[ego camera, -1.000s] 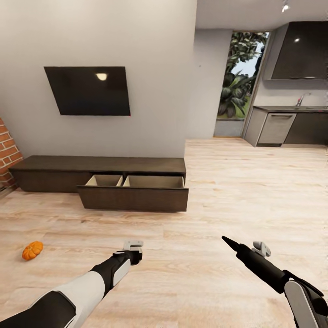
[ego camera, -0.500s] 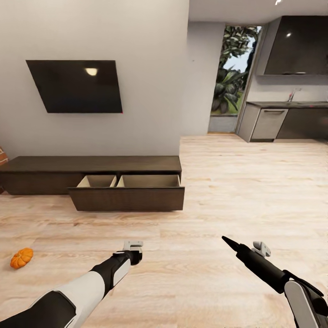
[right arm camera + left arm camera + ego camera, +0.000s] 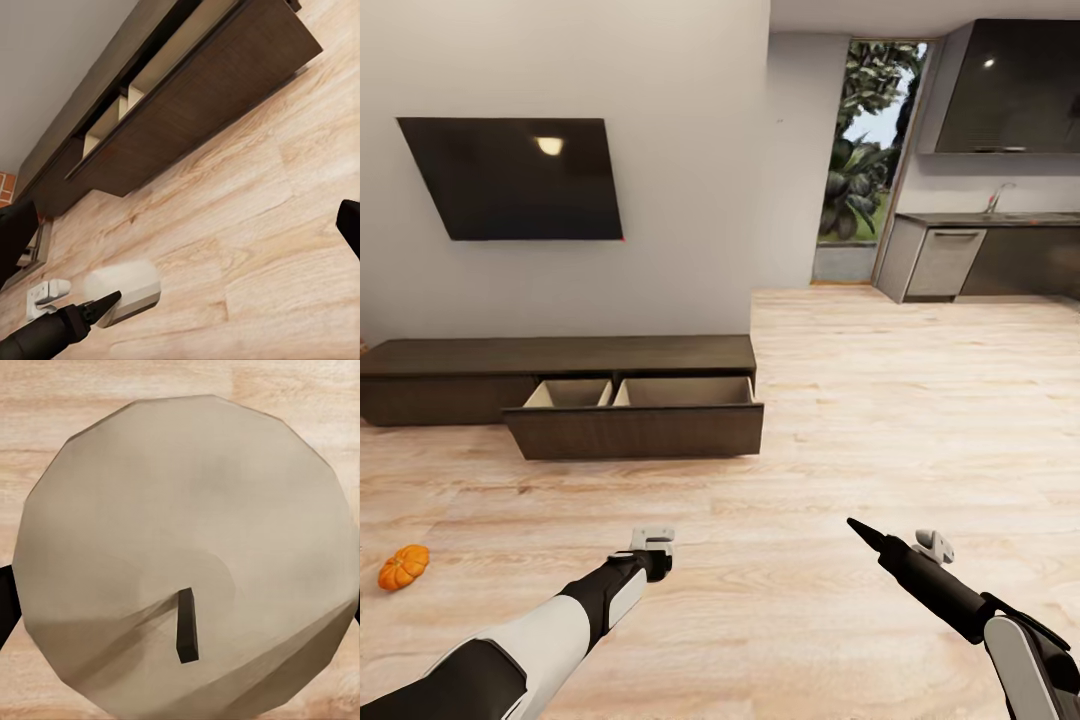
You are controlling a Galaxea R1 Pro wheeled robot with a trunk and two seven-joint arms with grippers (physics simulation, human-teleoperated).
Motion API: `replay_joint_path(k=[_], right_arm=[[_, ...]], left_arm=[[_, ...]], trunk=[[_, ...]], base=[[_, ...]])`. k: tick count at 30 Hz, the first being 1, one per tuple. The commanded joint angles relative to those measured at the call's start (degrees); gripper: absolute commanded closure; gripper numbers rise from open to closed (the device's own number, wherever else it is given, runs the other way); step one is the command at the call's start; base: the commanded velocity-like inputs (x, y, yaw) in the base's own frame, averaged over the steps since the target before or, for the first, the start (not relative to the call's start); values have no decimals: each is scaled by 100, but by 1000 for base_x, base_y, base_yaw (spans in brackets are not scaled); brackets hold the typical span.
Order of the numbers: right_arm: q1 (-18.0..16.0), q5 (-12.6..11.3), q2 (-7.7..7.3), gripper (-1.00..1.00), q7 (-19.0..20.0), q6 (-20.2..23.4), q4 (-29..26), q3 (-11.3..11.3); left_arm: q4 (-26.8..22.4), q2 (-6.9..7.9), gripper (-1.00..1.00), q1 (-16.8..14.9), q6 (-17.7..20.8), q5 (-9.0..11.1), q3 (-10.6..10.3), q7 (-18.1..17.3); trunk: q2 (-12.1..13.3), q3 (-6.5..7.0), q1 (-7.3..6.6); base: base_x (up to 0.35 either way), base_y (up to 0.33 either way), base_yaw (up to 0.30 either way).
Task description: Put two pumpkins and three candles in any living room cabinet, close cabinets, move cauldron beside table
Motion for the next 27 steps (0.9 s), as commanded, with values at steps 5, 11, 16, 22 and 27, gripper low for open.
replay_joint_path(k=[5, 11, 16, 22, 27], right_arm=[[-4, -1, 2, -100, 19, 38, -4, -10], [-4, -5, 7, -100, 19, 38, -4, -7], [127, 11, 5, -100, 249, -4, -229, 53], [551, 305, -64, -100, 1414, -462, -446, 537], [615, 482, -75, -100, 1636, -636, -473, 633]], left_arm=[[-15, 3, 100, -4, 29, 42, -50, 36], [-15, 3, 100, -1, 29, 42, -50, 36], [-15, 3, 100, 1, 29, 42, -50, 36], [-15, -3, 100, 2, 24, 42, -50, 36], [-17, 2, 100, 2, 22, 42, -50, 36]], trunk=[[-3, -52, 0], [-3, -107, 0], [-3, -144, 0], [-3, -195, 0], [-3, -209, 0]], base=[[0, 183, -12], [0, 38, -2], [0, 6, 0], [0, 1, 0], [0, 0, 0]])
